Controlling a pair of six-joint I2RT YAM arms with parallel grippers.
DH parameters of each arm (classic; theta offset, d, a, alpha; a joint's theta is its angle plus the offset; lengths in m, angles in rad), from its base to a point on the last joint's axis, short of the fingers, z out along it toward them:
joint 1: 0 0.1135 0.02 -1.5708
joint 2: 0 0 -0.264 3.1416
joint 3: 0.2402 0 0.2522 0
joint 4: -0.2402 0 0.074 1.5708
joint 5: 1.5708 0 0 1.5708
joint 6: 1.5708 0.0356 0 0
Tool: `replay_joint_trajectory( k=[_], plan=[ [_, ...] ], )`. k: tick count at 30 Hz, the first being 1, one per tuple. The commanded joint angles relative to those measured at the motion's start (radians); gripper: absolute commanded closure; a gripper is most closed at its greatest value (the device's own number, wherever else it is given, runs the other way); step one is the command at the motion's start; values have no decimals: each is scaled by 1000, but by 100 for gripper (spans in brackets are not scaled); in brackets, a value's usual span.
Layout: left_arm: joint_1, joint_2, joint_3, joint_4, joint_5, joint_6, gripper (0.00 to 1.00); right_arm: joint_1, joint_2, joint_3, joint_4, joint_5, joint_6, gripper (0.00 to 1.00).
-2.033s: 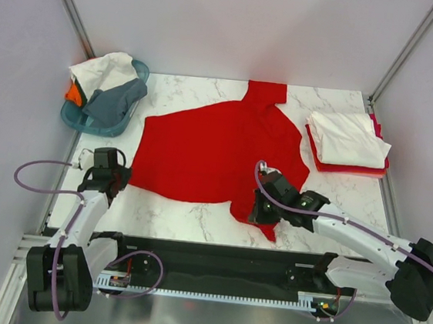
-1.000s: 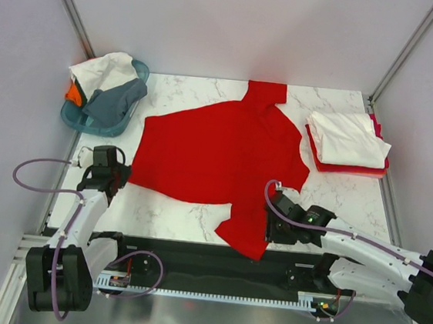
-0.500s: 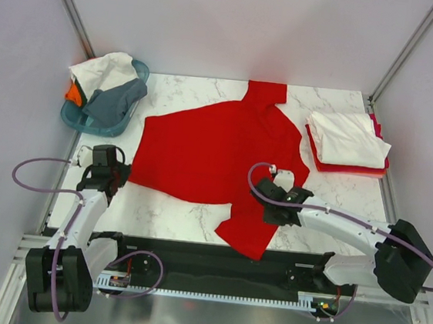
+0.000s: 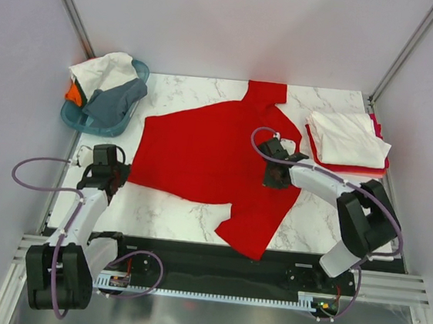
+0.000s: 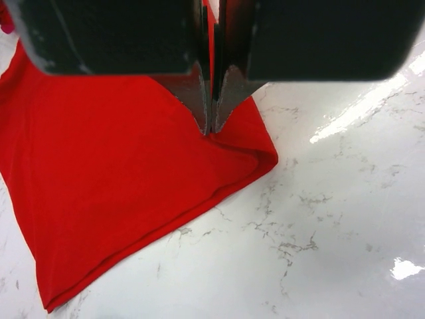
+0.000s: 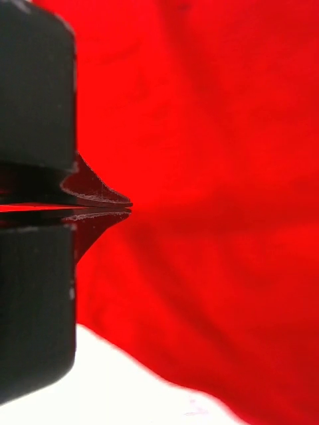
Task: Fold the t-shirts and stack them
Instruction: Flatten the tshirt out
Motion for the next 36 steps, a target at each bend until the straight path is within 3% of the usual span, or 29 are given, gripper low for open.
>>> replay_joint_trajectory(
  k=[1,12,18,21,26,31,35,36],
  plan=[
    [1,30,50,-1,-59,-28,98,-65,77,96,82,-39,-72,100],
    [4,231,120,91,-119,-103,98,-237,354,250,157,-157,-124,100],
    [8,395,228,132,-140,-138,98,-303,544,480,130,-184,-126,100],
    [8,405,236,181,-140,-135,98,-323,609,639,61,-198,-141,100],
    [7,357,150,263,-100,-115,98,-326,501,643,54,-218,-164,82],
    [7,337,91,306,-36,-71,98,-303,297,456,65,-241,-178,70],
    [7,263,21,339,-19,-31,98,-269,81,269,41,-252,-192,70],
    [7,244,6,349,-16,-16,98,-248,45,191,32,-250,-192,64]
  ],
)
